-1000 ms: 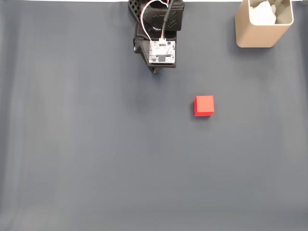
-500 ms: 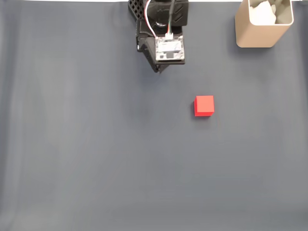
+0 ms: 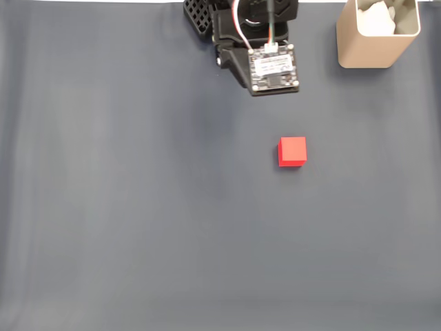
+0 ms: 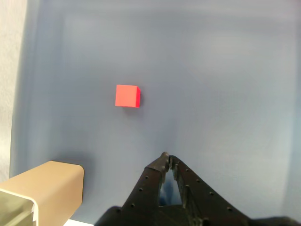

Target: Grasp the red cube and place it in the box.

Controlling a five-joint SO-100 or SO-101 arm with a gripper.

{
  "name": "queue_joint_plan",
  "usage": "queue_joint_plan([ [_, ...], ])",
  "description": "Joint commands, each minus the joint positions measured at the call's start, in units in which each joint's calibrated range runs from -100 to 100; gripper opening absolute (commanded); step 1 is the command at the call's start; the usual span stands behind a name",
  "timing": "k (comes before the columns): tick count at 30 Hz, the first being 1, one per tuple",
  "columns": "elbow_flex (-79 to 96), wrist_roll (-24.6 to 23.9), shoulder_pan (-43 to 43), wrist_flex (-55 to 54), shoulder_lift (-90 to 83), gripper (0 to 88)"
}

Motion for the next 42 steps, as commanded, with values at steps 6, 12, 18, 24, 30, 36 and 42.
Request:
queue_joint_plan([
  [6, -13.3, -4.5, -6.7, 5.9, 9.3, 4.6],
  [12, -16.4, -5.0, -8.3, 5.1, 12.9, 6.9],
  [18, -16.7, -5.4, -9.3, 3.2, 15.1, 12.5],
  [24, -16.5, -5.5, -9.8, 0.5, 16.9, 19.9],
  [30, -16.1, -5.7, -9.9, -2.6, 19.1, 29.2],
  [36, -15.1, -6.3, -10.0, -5.6, 21.3, 34.5],
  [42, -12.4, -6.1, -9.5, -9.7, 22.8, 37.5],
])
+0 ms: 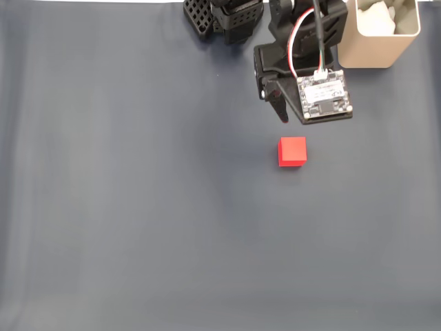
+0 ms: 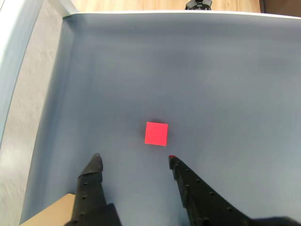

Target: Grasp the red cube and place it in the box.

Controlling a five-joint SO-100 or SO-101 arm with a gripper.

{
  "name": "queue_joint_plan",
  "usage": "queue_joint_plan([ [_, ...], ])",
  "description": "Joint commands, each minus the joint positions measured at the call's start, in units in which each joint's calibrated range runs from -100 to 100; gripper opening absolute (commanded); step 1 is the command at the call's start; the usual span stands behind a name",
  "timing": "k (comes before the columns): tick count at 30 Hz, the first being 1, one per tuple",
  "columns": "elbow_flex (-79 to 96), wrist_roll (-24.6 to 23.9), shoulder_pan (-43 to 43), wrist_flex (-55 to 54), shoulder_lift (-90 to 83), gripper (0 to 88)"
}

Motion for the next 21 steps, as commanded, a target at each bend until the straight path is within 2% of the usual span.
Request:
queue_joint_plan([
  [1, 0.1, -0.6, 0.0, -2.4, 0.6, 38.0],
  [21, 8.1, 0.5, 4.5, -12.7, 6.1, 41.1],
])
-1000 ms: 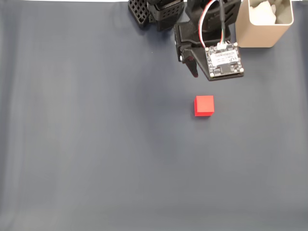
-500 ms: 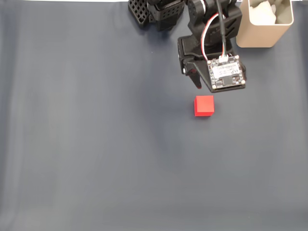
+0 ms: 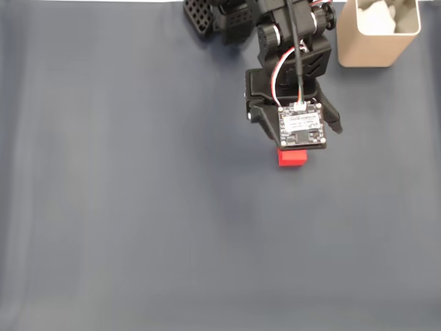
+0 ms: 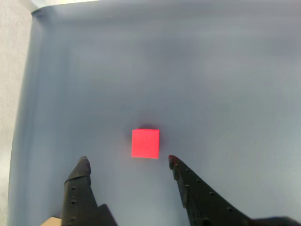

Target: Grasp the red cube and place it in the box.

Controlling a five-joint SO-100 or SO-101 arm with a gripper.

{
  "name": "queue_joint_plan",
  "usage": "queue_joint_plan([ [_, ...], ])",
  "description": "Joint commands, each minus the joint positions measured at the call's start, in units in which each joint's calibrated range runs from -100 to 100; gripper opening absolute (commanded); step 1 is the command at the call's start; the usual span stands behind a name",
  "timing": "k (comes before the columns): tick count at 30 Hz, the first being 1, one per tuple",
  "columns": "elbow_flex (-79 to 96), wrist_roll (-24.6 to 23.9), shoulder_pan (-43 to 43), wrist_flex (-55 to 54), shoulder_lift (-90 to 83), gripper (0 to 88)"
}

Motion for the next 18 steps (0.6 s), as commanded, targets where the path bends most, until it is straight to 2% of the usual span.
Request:
queue_joint_plan([
  [1, 0.3, 0.8, 0.9, -1.7, 0.3, 41.5],
  [18, 7.6, 1.3, 1.3, -8.7, 0.4, 43.8],
])
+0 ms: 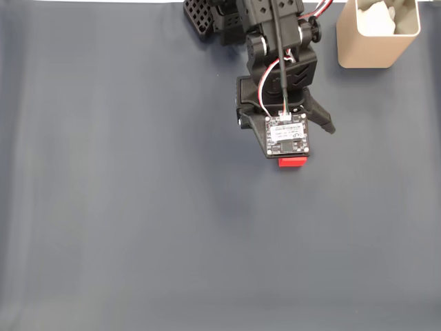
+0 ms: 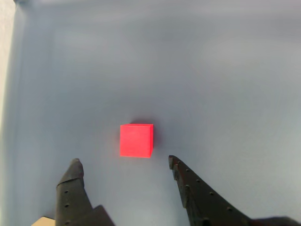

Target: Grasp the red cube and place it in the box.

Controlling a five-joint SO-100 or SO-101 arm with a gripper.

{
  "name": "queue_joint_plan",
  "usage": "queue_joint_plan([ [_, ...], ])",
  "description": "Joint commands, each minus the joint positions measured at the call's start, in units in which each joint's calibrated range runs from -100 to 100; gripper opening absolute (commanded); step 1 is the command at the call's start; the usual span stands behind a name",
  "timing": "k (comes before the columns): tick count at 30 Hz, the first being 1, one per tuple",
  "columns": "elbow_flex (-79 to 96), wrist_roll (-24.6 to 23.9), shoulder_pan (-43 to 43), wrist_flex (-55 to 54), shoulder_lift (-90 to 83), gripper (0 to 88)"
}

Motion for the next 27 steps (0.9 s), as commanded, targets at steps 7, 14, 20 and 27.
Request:
queue_joint_plan([
  [7, 1.8, 0.2, -1.0, -3.8, 1.2, 44.0],
  [14, 2.3, 0.2, -1.3, -6.0, 2.8, 44.0],
  [20, 1.6, 0.1, -1.5, -7.5, 4.7, 44.0],
  [27, 0.3, 0.3, -1.5, -8.8, 7.0, 44.1],
])
